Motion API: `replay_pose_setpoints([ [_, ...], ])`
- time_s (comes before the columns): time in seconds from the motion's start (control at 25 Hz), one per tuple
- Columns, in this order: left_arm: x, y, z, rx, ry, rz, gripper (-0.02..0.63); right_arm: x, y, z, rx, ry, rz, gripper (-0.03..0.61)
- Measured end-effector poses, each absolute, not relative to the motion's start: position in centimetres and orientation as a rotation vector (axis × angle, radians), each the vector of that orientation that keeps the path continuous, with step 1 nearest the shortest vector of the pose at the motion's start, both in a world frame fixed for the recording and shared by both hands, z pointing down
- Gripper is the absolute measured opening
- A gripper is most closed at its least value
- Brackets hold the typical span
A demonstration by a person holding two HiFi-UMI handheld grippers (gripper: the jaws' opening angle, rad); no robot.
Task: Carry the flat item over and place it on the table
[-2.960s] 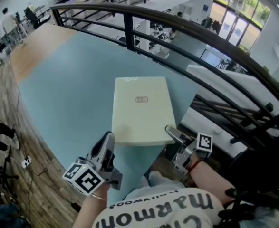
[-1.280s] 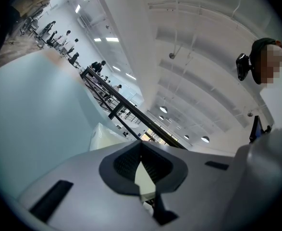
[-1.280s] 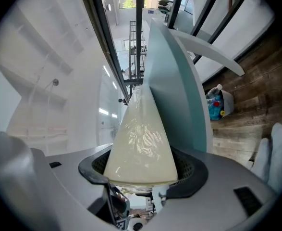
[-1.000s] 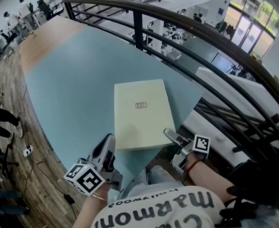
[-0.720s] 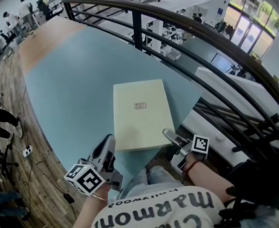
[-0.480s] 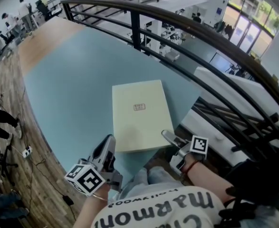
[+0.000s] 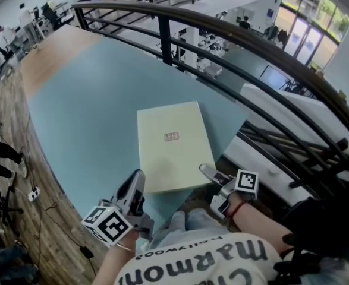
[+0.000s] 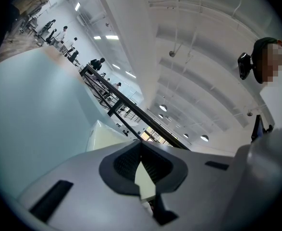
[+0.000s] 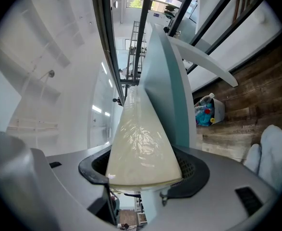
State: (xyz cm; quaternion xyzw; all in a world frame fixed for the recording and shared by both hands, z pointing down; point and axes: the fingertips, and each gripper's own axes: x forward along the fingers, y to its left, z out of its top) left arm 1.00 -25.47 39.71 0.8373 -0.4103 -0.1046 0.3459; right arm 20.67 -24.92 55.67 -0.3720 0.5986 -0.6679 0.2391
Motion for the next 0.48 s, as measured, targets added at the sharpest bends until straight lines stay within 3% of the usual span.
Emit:
replay_pose_setpoints([
  [0.48, 1.33, -25.45, 39.90, 2.174, -1.059, -0.267, 0.003, 20.28, -24.68, 55.30, -1.106, 1.633, -1.837, 0.305],
])
